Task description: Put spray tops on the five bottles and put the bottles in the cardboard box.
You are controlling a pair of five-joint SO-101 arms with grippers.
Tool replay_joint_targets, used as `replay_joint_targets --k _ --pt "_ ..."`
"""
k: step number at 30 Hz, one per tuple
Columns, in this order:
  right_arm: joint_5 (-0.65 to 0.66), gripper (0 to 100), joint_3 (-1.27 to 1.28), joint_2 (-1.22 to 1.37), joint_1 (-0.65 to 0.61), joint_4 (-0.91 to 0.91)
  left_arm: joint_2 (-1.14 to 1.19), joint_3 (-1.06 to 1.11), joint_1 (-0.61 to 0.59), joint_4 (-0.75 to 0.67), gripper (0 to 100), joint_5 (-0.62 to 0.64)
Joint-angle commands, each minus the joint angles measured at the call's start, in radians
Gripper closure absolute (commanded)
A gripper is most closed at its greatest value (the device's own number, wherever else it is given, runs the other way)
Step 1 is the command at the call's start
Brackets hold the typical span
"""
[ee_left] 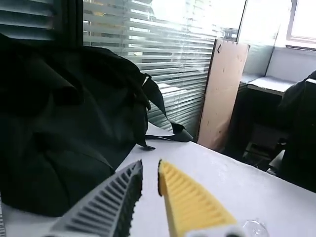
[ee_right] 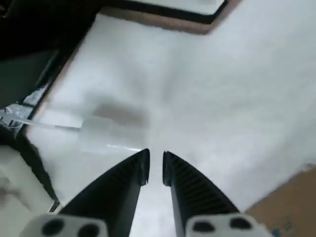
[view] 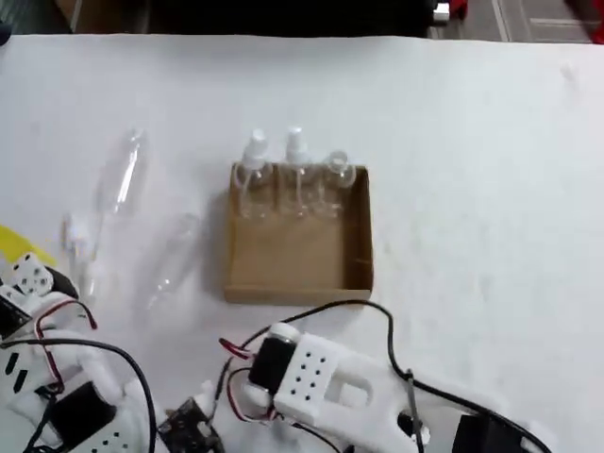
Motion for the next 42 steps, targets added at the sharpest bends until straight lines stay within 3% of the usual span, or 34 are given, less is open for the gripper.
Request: replay_joint_targets --k 1,9,14,22,32,37,42 --pt "-0.011 96.3 0.025 -0.030 -0.076 -0.021 -0.007 -0.064 0.002 0.041 93 -0.008" --pt "-0.034 96.6 0.140 -0.030 -0.035 -0.159 -0.008 -0.057 0.002 0.068 93 -0.005" --pt "0.041 96.7 0.143 -0.028 0.110 -0.110 -0.008 -0.025 0.007 0.058 93 -0.003" --pt "0.044 96.7 0.114 -0.030 0.150 -0.070 -0.008 -0.017 0.008 0.058 93 -0.002" --pt "0.307 96.7 0.020 -0.030 0.550 0.018 -0.008 -0.015 0.039 0.060 93 -0.002" --pt "0.298 96.7 -0.057 -0.042 0.478 0.223 -0.008 -0.015 0.082 0.060 93 -0.003" --pt "0.216 96.6 -0.002 -0.041 0.311 0.148 -0.008 -0.017 0.077 0.060 93 -0.003"
